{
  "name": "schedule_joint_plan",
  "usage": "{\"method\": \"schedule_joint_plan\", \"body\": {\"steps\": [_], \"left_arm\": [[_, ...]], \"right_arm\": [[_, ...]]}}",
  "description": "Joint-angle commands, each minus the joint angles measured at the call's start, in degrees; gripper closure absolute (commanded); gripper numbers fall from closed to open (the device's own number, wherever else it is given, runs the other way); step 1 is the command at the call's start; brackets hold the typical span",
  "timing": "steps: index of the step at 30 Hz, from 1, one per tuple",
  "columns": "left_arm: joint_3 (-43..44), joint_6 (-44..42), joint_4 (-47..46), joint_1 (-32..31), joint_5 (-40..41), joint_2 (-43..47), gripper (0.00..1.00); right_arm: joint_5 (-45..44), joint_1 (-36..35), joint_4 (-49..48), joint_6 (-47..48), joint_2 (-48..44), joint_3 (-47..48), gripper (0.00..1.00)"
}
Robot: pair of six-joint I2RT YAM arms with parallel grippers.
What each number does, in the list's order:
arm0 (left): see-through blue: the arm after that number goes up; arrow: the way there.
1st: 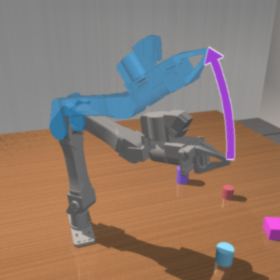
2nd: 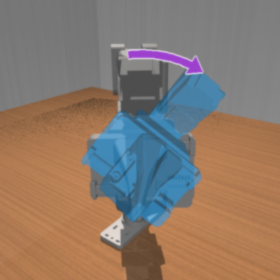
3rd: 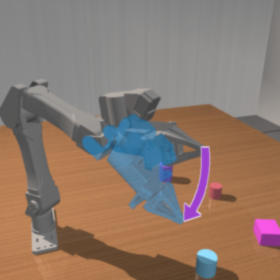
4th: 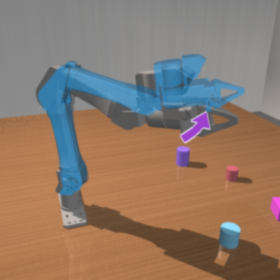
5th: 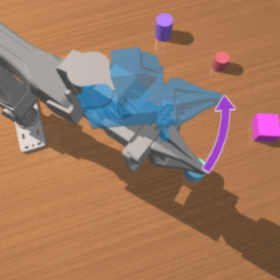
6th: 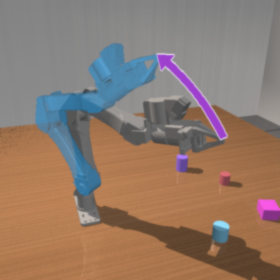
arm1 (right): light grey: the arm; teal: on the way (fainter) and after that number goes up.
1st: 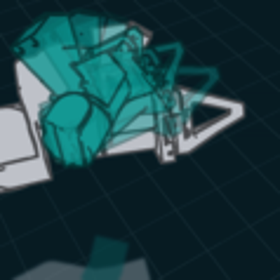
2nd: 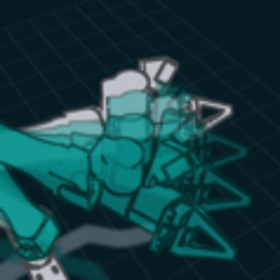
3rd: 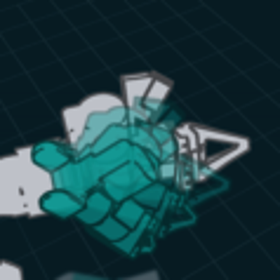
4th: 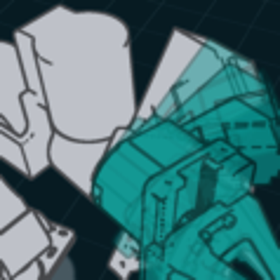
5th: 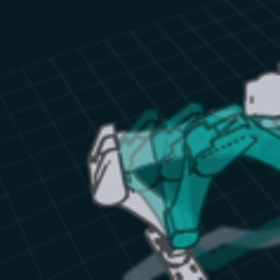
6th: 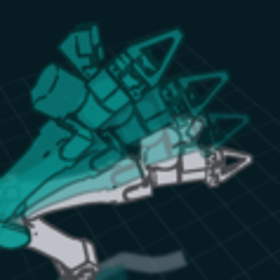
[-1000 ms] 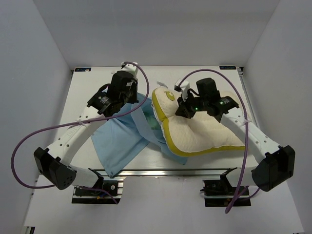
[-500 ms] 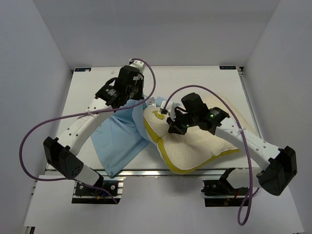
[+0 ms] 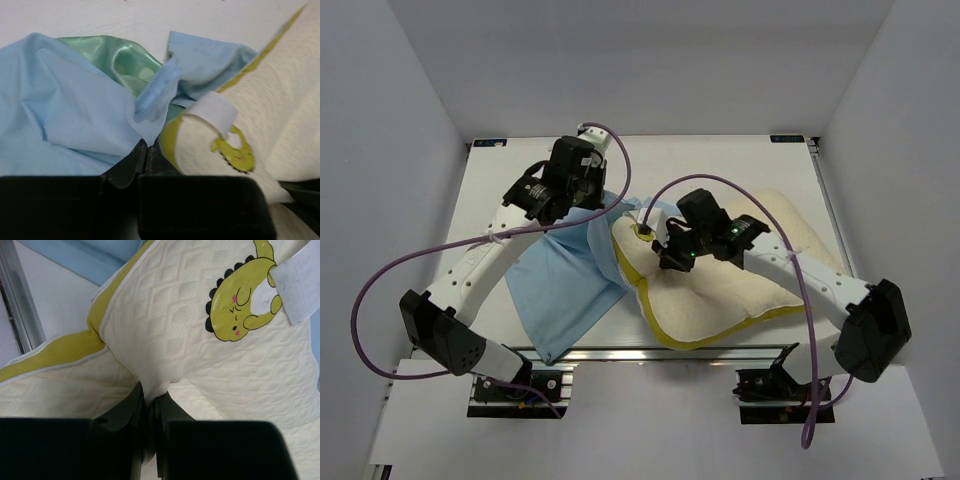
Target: Put the pillow into the pillowcase
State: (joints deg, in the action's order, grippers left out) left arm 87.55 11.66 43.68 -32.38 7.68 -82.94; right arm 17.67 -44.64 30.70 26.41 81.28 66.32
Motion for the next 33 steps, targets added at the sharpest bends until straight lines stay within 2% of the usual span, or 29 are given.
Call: {"method": "schedule_joint_plan", "body": {"steps": [1, 9, 14, 22, 26, 33], "left_arm": [[1.3, 0.6, 0.7, 1.7, 3.1, 1.9, 0.99], [1.4, -0.1, -3.3, 1.9, -14.3, 1.1, 0.99], [3.0, -1.6, -1.1, 1.8, -18.7, 1.1, 0.98], [1.3, -1.8, -1.4, 1.9, -31.4, 2.4, 0.98], [-5.3, -0.8, -3.9, 1.8, -32.9, 5.6, 0.98], [-12.7, 1.8, -8.8, 1.9, -35.5, 8.6, 0.98]], "right_arm": [[1.2, -0.3, -1.9, 1.9, -6.6, -0.5, 1.0], [1.1, -0.4, -1.4, 2.3, -2.4, 2.7, 1.0], [0.6, -2.3, -1.3, 2.9, 3.8, 5.7, 1.0], [-7.2, -2.1, -10.3, 1.2, 9.9, 8.7, 1.0], [-7.9, 0.7, -12.0, -2.5, 12.8, 13.2, 1.0], [-5.2, 5.5, -17.6, -7.7, 14.8, 14.4, 1.0]]}}
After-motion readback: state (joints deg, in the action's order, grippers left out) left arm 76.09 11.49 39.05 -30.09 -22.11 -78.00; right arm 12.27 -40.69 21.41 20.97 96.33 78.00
